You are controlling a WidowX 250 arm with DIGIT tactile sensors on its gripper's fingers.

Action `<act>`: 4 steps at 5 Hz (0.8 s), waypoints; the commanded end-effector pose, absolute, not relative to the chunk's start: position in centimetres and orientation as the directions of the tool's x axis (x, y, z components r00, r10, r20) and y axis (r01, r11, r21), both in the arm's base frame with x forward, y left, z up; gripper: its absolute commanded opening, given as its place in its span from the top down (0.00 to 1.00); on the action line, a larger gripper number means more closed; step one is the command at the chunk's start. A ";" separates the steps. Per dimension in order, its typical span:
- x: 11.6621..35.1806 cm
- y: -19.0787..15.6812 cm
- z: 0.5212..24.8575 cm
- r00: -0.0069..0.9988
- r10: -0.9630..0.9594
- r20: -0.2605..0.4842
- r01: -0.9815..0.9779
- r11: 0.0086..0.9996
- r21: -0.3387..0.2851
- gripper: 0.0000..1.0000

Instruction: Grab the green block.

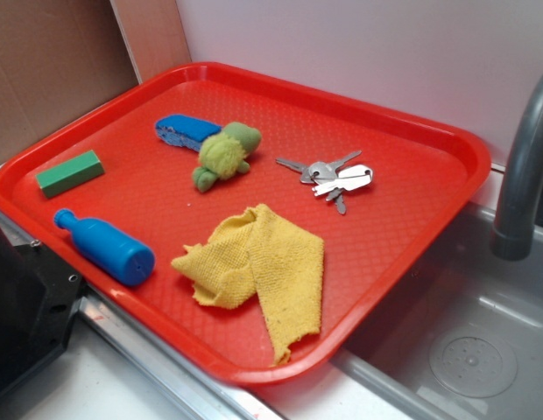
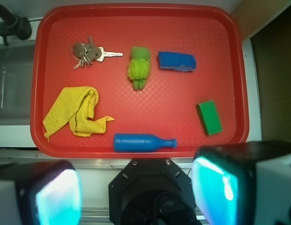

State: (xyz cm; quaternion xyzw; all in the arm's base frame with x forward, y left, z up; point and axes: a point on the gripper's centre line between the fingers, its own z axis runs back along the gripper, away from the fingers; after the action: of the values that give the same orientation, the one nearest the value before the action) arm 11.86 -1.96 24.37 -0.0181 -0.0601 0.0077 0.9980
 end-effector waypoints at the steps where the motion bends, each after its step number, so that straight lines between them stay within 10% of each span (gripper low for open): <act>1: 11.9 -2.0 24.4 0.993 0.018 0.120 -0.013 0.999 -0.037 0.00; 2: 14.6 1.1 19.4 0.992 -0.056 0.112 0.049 0.997 0.065 0.00; 4: 16.8 5.5 13.5 0.977 -0.187 0.106 0.180 0.981 0.076 0.00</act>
State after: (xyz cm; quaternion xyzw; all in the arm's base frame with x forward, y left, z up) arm 16.43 5.53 12.85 0.0319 -0.0449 -0.0928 0.9942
